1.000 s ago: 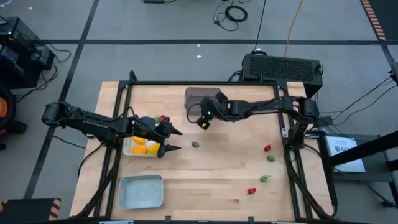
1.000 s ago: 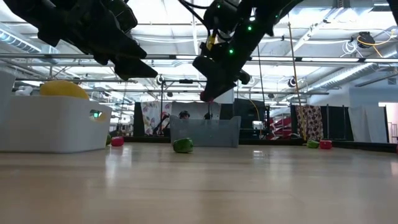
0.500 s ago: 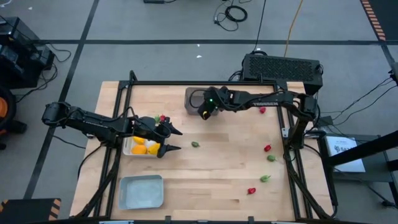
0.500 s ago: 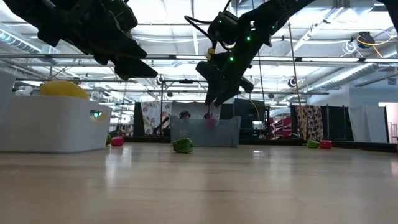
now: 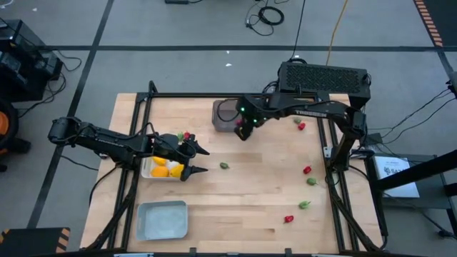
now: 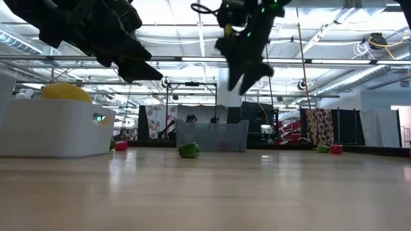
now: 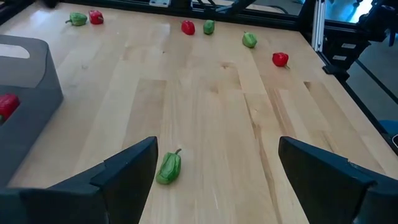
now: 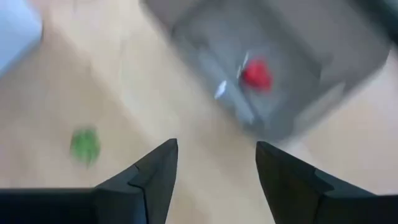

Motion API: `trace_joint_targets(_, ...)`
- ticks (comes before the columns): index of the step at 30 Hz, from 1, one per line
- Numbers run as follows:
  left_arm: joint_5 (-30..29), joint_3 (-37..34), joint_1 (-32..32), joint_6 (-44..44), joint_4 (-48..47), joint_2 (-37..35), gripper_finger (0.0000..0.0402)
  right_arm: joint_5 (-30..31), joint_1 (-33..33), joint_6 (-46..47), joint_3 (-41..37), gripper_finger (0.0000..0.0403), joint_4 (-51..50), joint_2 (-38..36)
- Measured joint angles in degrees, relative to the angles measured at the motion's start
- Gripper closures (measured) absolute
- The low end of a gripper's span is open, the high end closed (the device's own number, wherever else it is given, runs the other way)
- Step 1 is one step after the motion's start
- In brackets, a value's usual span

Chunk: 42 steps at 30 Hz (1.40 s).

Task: Sort produce into baskets
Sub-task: Put the red chili pepper into the black transparent bin

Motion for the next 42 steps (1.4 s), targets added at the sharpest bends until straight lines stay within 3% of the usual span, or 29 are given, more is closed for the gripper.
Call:
trace_joint_targets(6,0.00,0.00,0.02,0.00,0.00,0.00,0.0061,-2.42,3.34,1.64,5.07,0.0195,-20.17,-0.11)
trace_joint_targets(13,0.00,0.00,0.00,-0.15,-0.16,0.00,0.0061,-2.27,7.23,10.90,2.22,0.0195,-35.34,-0.07)
trace_joint_targets(17,0.00,0.00,0.00,-0.51,-1.24,-0.02,0.0061,-5.32,10.10,13.95,-3.97,0.0195,-33.78,-2.43)
trace_joint_targets(20,0.00,0.00,-0.13,-1.36,-3.17,-0.02,0.0061,-3.81,11.47,17.05,-10.82,0.0195,-35.03,-5.47)
trace_joint_targets(24,0.01,0.00,-0.47,-2.02,-4.47,-0.02,0.0061,-4.88,11.91,23.69,-21.27,0.0195,-31.58,-13.25)
trace_joint_targets(32,0.02,0.00,-0.79,-2.14,-3.85,-0.02,0.0061,-5.15,11.97,53.39,-39.44,0.0195,-20.26,-27.86)
trace_joint_targets(37,0.02,0.00,-0.77,-2.15,-3.80,-0.02,0.0061,-5.33,13.48,61.71,-46.64,0.0195,-18.94,-30.45)
trace_joint_targets(42,0.02,0.00,-0.74,-2.14,-3.78,-0.02,0.0061,-6.78,15.14,63.02,-48.82,0.0195,-16.01,-30.00)
